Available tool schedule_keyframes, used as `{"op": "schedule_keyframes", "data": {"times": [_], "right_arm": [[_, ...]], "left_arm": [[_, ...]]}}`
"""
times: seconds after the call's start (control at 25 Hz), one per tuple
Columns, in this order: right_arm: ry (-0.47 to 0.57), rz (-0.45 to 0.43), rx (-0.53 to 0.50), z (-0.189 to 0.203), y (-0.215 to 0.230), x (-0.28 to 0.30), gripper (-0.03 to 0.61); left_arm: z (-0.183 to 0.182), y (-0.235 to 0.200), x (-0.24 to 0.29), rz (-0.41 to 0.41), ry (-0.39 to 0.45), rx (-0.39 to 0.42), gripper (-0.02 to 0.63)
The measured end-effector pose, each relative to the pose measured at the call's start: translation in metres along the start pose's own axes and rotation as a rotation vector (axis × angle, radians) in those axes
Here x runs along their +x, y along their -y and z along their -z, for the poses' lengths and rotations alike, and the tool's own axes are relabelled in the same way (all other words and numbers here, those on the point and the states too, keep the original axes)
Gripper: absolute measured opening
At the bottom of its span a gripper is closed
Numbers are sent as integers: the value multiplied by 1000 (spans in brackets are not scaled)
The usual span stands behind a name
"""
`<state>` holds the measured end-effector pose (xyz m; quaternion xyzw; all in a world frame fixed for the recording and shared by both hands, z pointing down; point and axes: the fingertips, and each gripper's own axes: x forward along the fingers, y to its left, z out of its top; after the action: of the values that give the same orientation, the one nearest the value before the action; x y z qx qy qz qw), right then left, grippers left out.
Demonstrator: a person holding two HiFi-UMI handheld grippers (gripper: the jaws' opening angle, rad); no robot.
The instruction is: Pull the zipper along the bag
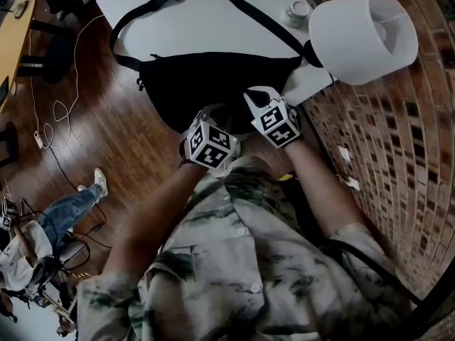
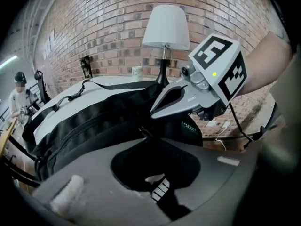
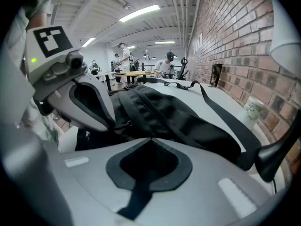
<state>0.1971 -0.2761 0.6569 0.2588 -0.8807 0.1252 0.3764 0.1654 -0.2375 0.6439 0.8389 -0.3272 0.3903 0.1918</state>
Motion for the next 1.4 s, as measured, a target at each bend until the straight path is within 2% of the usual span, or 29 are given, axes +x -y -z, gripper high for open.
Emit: {"op": "schedule_keyframes", "data": {"times": [0.24, 0.6, 0.76, 1.04, 1.4], "right_arm": [[-22, -9, 34, 1, 2, 1, 6], [-42, 43, 63, 5, 5, 1, 6], [-48, 63, 78, 4, 12, 0, 6], [-83, 97, 72, 9, 12, -1, 6], [-154, 167, 90, 13, 15, -1, 6]], "left_arm": [[3, -19, -19, 53, 22, -55, 26], [8, -44, -33, 150, 65, -75, 26], [12, -61, -46, 163, 85, -76, 26], [42, -89, -61, 200, 102, -95, 26], [59, -119, -79, 251, 135, -74, 29]]}}
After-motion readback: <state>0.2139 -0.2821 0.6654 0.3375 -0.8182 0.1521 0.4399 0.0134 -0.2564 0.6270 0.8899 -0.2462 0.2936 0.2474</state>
